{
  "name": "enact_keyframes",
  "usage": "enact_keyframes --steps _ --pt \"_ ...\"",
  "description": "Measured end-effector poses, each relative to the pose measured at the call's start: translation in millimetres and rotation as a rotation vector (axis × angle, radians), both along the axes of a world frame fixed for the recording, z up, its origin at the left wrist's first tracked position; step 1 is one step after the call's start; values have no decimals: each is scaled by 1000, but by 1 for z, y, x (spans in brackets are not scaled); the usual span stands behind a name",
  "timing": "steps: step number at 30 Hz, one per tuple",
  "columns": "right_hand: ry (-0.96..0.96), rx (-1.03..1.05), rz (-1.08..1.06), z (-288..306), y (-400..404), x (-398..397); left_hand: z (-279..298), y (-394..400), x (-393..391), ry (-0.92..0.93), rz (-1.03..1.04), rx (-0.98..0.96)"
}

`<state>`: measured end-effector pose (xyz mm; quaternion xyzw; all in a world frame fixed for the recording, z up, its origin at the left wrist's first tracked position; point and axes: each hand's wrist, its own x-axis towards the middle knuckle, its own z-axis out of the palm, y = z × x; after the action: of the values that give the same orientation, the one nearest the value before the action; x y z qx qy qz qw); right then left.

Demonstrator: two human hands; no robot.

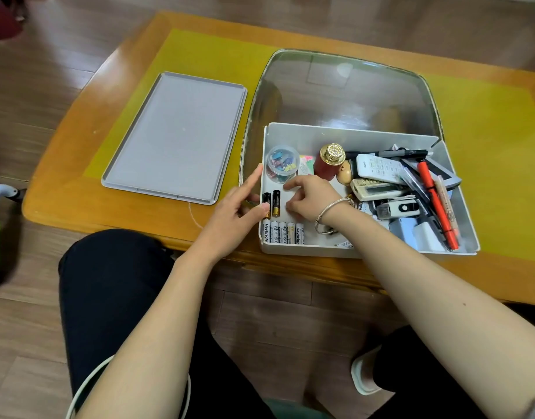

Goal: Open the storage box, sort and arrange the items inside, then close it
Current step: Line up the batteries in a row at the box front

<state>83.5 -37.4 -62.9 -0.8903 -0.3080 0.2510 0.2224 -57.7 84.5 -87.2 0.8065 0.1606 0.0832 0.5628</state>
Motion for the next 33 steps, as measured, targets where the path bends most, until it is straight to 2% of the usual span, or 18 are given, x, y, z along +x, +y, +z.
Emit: enact_keyframes --steps 6,12,17,22,29,33 --pt "109 -11 59 3 3 -2 -3 0 0 -5 8 13" --pt "136 -7 94 8 3 -4 -4 1 0 -7 5 23" --pt "69 -52 196 13 7 -7 -5 1 0 -9 0 25" --pt "145 -45 171 14 4 -5 -6 1 1 -11 5 35" --pt "-22 4 183 34 -29 15 -5 2 0 -4 8 16" --pt "-184 -186 328 49 -56 23 -3 1 0 -6 4 14"
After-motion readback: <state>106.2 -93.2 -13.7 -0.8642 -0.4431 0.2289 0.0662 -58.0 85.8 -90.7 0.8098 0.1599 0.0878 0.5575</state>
